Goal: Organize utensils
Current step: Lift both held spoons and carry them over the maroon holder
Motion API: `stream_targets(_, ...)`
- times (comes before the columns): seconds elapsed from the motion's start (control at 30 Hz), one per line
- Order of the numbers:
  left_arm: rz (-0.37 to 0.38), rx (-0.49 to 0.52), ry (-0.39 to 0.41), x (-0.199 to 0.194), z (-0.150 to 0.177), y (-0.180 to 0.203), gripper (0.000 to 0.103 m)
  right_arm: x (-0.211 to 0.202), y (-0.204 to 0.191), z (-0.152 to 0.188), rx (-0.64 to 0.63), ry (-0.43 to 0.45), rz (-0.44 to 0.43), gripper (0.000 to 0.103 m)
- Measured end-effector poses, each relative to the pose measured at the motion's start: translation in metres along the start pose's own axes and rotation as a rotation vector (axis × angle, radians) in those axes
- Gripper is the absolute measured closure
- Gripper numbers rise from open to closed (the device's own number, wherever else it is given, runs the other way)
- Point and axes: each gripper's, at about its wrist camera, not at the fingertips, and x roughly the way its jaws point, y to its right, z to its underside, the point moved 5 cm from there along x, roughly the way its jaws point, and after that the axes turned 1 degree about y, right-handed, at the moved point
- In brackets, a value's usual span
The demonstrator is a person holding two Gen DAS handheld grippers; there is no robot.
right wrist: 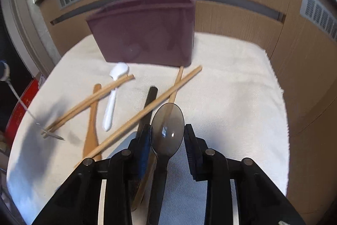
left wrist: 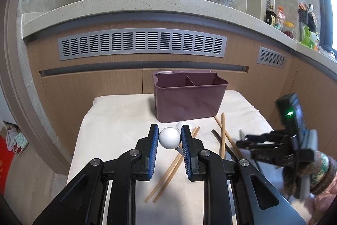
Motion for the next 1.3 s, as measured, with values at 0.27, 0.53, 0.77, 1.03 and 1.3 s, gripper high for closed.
stream_targets(0.27,0.024,0.016,0.046,-0.014,-0.022,0.013,0.08,-0.091,0.0,-0.036,0.001,0.246,-0.041,0.097)
stream_targets(0.53,0.016,0.039,0.093,-0.027,-0.044,0.02,0.08,-0.108,0.015,-0.048,0.022,0.246,-0.075,0.098)
stream_targets(0.77,0.027,0.023,0.031,-0.007,-0.028,0.019,0.08,-0.054,0.024,-0.037,0.002,0.13,-0.084,0.059)
stream_targets(1.03,0.012,0.019,-0.002,0.004,-0.018,0.01,0.08,0.044,0.03,-0.033,-0.001,-0.025,-0.014,0.056)
stream_targets(1.3,0.021,0.005,-0.04,0.021,-0.009,0.006,0.08,0.056,0.026,-0.036,0.016,-0.054,-0.032,0.074)
